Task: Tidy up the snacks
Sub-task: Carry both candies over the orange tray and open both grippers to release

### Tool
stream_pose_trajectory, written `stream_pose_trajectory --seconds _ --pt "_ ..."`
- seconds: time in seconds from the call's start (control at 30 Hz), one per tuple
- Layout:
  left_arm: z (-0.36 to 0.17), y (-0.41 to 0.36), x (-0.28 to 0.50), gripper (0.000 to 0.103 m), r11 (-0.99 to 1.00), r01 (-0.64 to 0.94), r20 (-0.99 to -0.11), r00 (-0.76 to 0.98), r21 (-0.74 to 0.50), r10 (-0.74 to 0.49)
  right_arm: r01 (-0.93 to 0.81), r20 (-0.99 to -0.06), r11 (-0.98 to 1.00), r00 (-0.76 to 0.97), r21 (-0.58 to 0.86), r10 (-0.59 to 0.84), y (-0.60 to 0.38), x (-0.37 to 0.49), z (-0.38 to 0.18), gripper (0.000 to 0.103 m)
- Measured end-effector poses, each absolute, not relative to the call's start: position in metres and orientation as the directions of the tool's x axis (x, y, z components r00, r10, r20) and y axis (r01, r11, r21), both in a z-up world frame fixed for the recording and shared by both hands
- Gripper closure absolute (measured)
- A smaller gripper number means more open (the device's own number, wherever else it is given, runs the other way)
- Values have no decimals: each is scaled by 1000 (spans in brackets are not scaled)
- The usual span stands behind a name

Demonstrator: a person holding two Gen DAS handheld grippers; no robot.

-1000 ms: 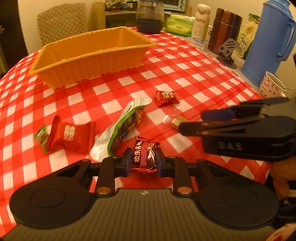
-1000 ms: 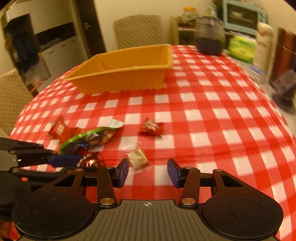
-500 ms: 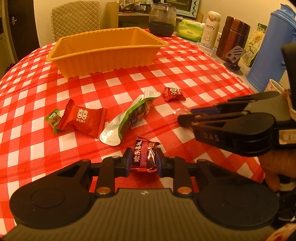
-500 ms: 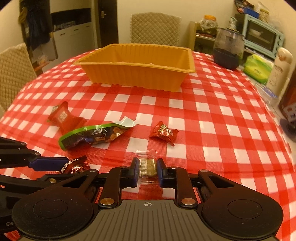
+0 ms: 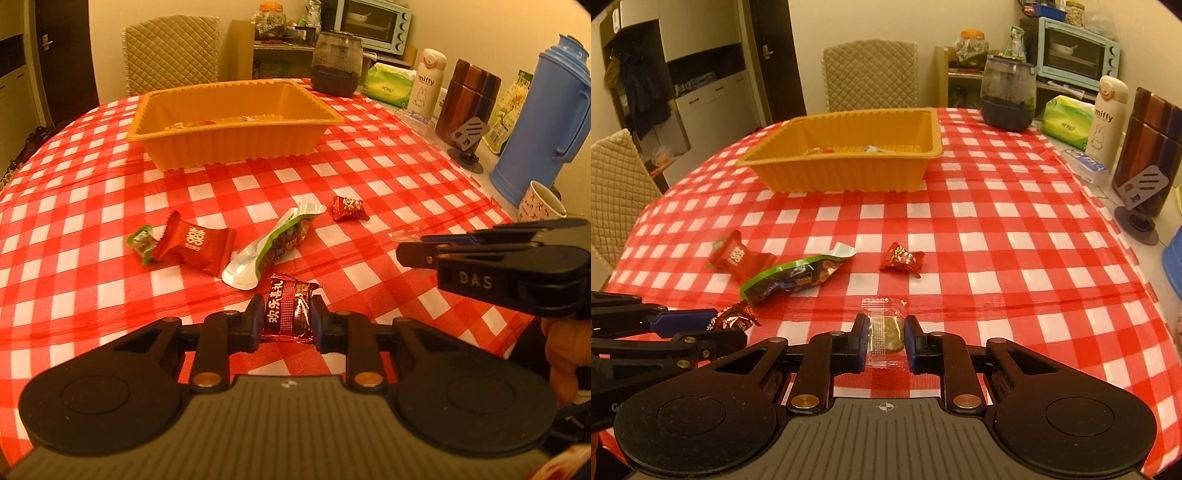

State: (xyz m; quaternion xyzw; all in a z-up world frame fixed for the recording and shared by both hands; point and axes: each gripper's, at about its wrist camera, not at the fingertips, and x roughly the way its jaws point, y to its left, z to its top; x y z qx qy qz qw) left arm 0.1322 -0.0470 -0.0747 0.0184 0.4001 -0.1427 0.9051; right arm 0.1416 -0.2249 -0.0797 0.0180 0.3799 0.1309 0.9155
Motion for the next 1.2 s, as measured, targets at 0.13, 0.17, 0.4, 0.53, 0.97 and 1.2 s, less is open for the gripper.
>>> stream_pose_trajectory --seconds 0.13,0.17,0.4,0.53,0.97,1.2 --pt "-64 -44 123 79 961 267 -719 655 -70 -234 -229 -680 964 686 135 258 -224 131 -71 82" --pt "-61 -43 121 79 962 265 -716 658 -69 -233 -229 -677 964 688 137 260 -223 128 -70 82" --pt "-49 -39 110 79 964 255 -702 674 -72 -231 -238 -660 962 702 135 266 -219 117 -58 82" --pt "-46 -37 107 79 965 251 -697 679 -73 -229 -241 -653 962 709 132 267 -219 113 -54 82" --pt "-38 -29 123 79 972 214 -686 694 -93 -218 -244 -642 962 720 122 264 -220 122 -42 82" --pt "-30 -17 153 79 972 178 -676 699 -151 -234 -220 -657 966 710 134 252 -220 151 -34 82"
